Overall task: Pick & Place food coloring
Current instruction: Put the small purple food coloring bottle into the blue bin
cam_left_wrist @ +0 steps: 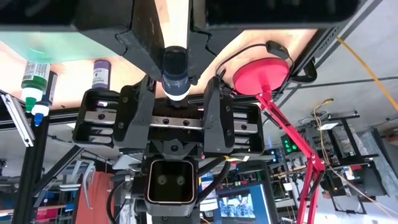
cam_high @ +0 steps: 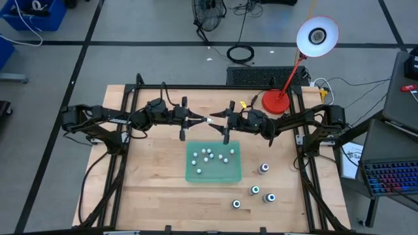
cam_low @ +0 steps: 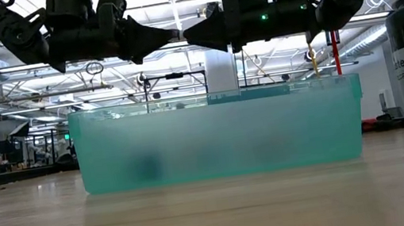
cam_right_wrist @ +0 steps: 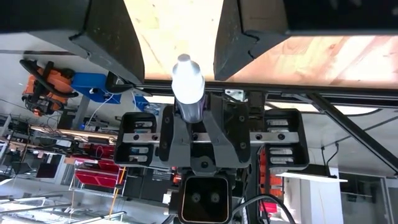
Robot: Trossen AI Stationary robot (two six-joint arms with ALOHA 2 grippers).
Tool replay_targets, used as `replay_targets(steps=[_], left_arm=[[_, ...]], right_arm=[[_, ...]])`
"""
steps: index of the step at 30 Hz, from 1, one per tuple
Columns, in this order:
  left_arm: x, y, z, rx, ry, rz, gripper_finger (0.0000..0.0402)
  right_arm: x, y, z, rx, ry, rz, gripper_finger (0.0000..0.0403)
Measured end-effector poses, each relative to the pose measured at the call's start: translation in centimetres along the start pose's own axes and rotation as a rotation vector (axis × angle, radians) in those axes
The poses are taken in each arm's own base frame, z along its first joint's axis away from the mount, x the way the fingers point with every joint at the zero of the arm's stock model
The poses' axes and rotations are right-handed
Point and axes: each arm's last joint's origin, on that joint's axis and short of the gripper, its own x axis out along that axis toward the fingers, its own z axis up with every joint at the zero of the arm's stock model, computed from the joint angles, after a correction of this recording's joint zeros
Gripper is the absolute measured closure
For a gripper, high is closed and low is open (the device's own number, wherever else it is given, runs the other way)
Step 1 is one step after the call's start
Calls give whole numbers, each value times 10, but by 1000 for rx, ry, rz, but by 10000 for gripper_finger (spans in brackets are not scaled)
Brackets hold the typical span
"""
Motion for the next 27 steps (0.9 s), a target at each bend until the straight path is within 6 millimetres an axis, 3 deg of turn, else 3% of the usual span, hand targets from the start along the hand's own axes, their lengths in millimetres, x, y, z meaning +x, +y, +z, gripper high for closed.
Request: replay_targets(steps=[27], left_arm=[[1, -4, 1, 9, -5, -13, 356]], right_arm=[[8, -1, 6, -4, 29, 3, 222]])
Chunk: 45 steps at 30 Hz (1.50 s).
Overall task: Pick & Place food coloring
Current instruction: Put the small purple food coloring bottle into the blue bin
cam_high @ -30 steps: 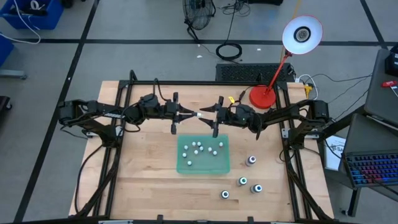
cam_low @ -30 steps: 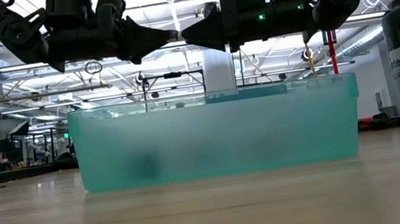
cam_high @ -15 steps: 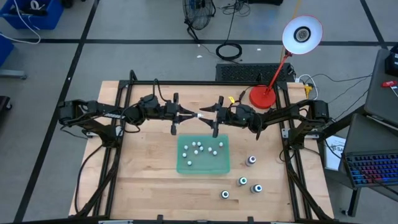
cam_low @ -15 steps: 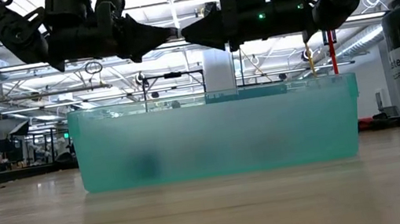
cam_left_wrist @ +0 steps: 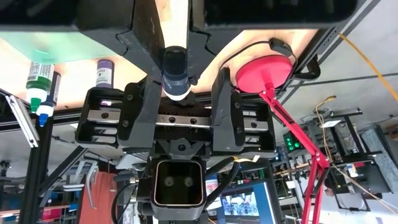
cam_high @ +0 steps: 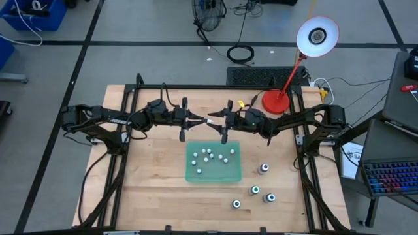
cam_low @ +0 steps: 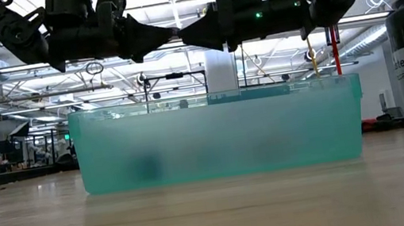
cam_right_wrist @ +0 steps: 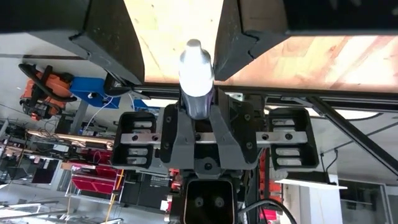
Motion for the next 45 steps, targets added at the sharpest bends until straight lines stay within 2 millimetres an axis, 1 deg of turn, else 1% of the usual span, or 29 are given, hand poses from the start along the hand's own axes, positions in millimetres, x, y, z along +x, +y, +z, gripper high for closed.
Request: replay_targets(steps=[6, 9, 13, 19, 23, 26, 28, 30, 33, 36, 40, 43, 45], left_arm=[[0, 0, 0, 7, 2, 0, 356], [0, 0, 0, 6, 3, 0, 356], [0, 0, 0, 7, 3, 1, 356], [0, 0, 0, 6, 3, 3, 356], [0, 0, 0, 10, 4, 4, 356], [0, 1, -1, 9, 12, 40, 355], [0, 1, -1, 9, 12, 51, 331], [0, 1, -1, 8, 13, 58, 291], [0, 1, 0, 8, 12, 65, 233], [0, 1, 0, 8, 9, 65, 191], [0, 2, 0, 4, 11, 81, 155], [0, 3, -1, 3, 18, 91, 139], [0, 2, -1, 1, 22, 83, 131]], right_arm=[[0, 0, 0, 0, 4, 1, 224], [0, 1, 0, -4, -5, 26, 239], [0, 1, 0, -17, -8, 51, 278], [0, 1, 0, -50, -4, 52, 360], [0, 1, 0, -74, -2, 52, 363], [-2, 2, 2, -98, 16, 56, 363], [-2, 4, 7, -104, 44, 60, 363], [-3, 5, 15, -114, 93, 67, 363], [-4, 11, 30, -162, 177, 58, 363], [-5, 19, 46, -222, 262, 46, 363], [-5, 31, 68, -258, 416, 77, 363], [-6, 43, 83, -279, 563, 123, 363], [-3, 49, 97, -258, 624, 142, 363]])
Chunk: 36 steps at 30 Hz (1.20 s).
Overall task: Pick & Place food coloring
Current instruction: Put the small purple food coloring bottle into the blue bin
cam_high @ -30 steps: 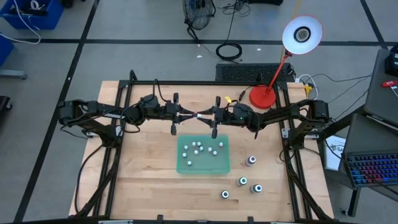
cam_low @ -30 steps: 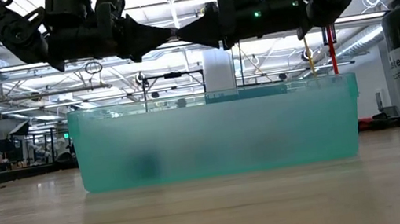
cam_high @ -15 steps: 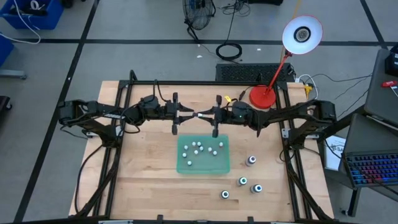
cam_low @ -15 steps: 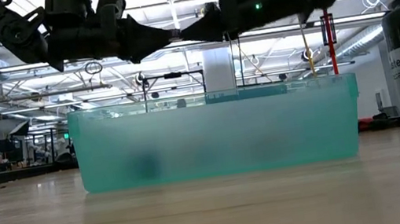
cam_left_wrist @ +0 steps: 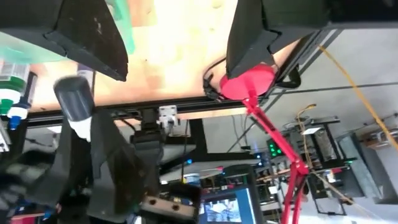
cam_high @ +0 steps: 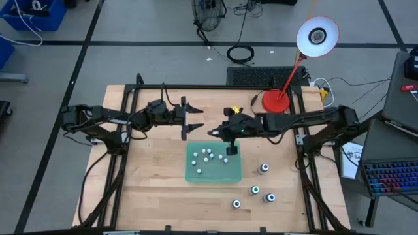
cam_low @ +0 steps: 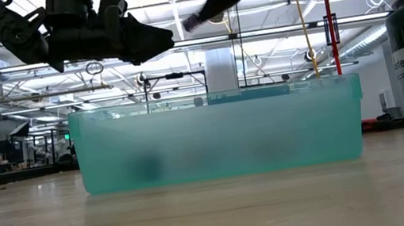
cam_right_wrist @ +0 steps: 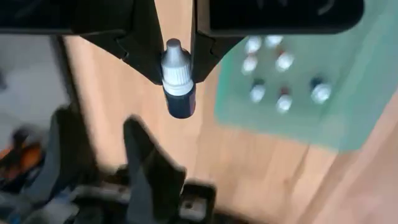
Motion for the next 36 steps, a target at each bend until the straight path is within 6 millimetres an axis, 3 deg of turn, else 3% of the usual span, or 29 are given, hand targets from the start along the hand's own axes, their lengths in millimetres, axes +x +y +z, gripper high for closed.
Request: replay_targets(steps=[6, 16, 25, 36], left_arm=[[0, 0, -3, -2, 33, -3, 126], [0, 1, -8, -11, 82, 36, 128], [0, 1, -8, -13, 85, 36, 128], [0, 0, -8, -12, 87, 35, 128]], right_arm=[[-1, 6, 7, 95, 262, 68, 363], [53, 34, -35, 108, 619, 157, 363], [85, 51, -60, 74, 760, 220, 363], [97, 57, -70, 31, 792, 270, 363]])
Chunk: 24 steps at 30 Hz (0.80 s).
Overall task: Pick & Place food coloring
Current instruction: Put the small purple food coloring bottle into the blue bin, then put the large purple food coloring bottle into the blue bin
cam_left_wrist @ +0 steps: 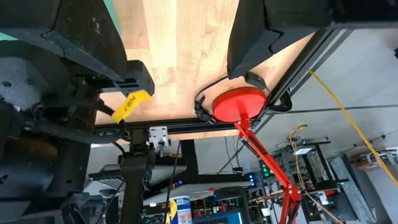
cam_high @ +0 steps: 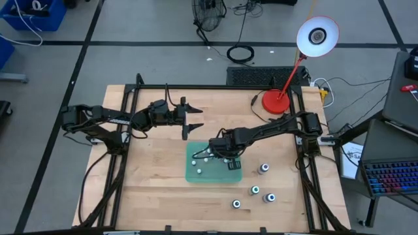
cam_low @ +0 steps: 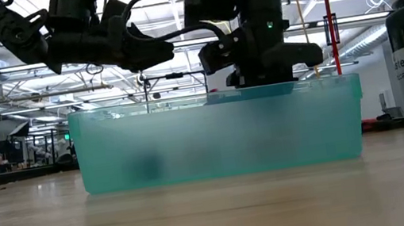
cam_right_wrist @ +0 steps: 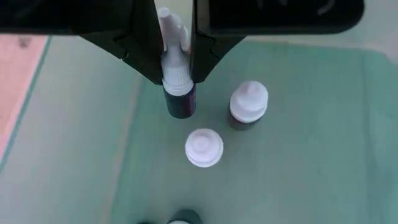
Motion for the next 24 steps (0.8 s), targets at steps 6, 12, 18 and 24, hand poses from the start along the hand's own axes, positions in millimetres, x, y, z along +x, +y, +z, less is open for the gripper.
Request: replay_targets(steps=[6, 12, 18, 24], left_arm=[[0, 0, 0, 0, 0, 0, 128], [0, 0, 0, 0, 0, 0, 128], [0, 0, 0, 4, 0, 0, 128], [-1, 2, -3, -15, 34, 10, 128]], right_arm=[[0, 0, 2, 2, -25, -2, 324], [-3, 2, 6, 20, -70, -7, 260], [-28, 0, 4, 68, -153, -16, 249], [-80, 0, -15, 256, -235, 6, 258]])
